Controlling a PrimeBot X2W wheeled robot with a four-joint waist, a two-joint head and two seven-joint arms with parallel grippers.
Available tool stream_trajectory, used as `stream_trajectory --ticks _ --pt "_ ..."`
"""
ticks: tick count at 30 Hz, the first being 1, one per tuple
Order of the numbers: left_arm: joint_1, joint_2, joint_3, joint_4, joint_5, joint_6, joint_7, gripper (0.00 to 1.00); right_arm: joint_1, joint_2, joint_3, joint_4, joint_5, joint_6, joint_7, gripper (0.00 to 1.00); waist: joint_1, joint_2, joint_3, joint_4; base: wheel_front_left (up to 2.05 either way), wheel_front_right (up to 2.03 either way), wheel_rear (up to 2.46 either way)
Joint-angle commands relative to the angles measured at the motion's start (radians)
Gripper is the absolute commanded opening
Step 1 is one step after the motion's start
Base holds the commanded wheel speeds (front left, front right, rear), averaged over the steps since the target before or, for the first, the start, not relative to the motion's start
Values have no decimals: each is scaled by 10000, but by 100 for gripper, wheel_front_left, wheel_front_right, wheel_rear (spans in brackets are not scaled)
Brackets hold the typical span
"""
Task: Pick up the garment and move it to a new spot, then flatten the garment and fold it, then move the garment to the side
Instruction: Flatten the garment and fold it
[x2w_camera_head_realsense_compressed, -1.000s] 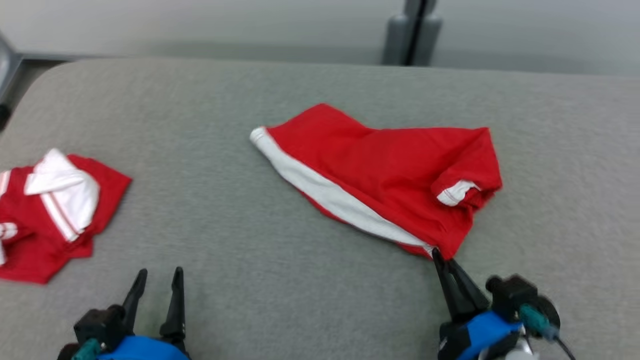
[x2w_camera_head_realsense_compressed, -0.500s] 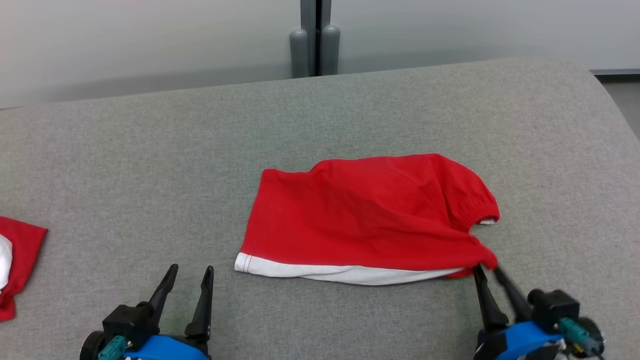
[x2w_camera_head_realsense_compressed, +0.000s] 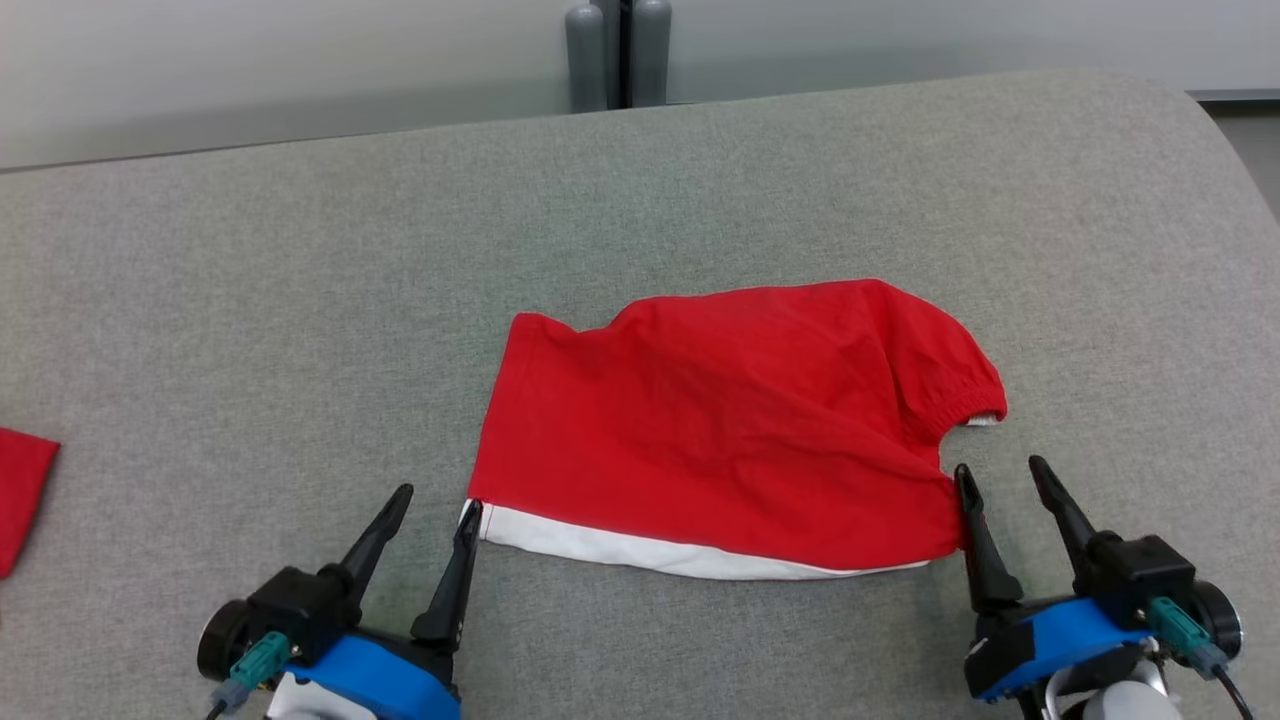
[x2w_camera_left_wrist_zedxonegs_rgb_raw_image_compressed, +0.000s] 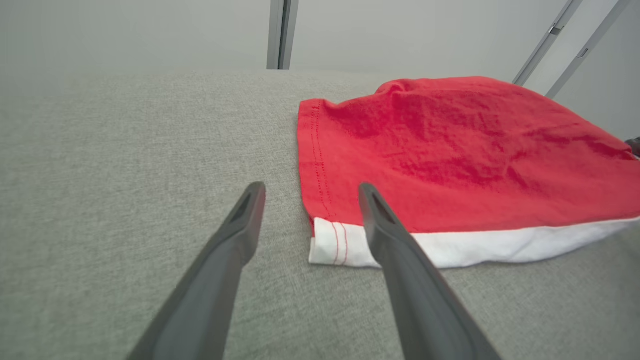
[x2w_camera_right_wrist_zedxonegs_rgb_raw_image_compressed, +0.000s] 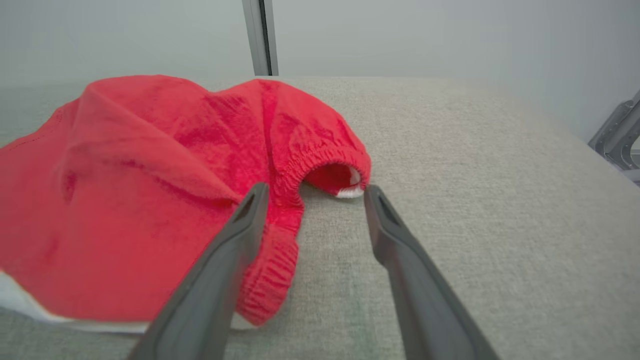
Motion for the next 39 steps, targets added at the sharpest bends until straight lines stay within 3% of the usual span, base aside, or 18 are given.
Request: stream_trajectory --ticks 1,13,19,20,21,22,31,39 --pt "-279 151 -88 -101 -56 -16 -29 100 -266 -35 149 141 -77 -1 -5 100 0 -1 125 3 0 0 0" --pt "-390 519 -932 -150 -947 -16 -29 100 -623 -36 491 59 -91 1 -5 100 0 -1 467 -127 0 0 0" --pt "-714 774 -1639 743 -1550 -16 -1 100 -468 -36 640 -245 -3 -1 -5 100 0 -1 579 -525 0 0 0" --pt "-785 763 -1669 869 -1571 -16 -1 84 -435 -39 644 -293 10 -1 -5 100 0 -1 584 -575 0 0 0" --pt "-845 768 -1689 944 -1544 -16 -1 31 -415 -38 644 -333 12 -1 -5 100 0 -1 572 -628 0 0 0" --pt "-904 740 -1669 955 -1504 -16 -1 0 -378 -36 621 -391 8 1 -5 100 0 -1 554 -646 0 0 0" --pt "-449 443 -902 982 -1278 -15 -16 0 90 -30 221 -563 87 1 -4 100 0 -1 89 14 0 0 0" --pt "291 122 -18 1551 -857 -15 -16 0 157 -36 620 -411 203 1 -4 100 0 -1 -286 660 0 0 0"
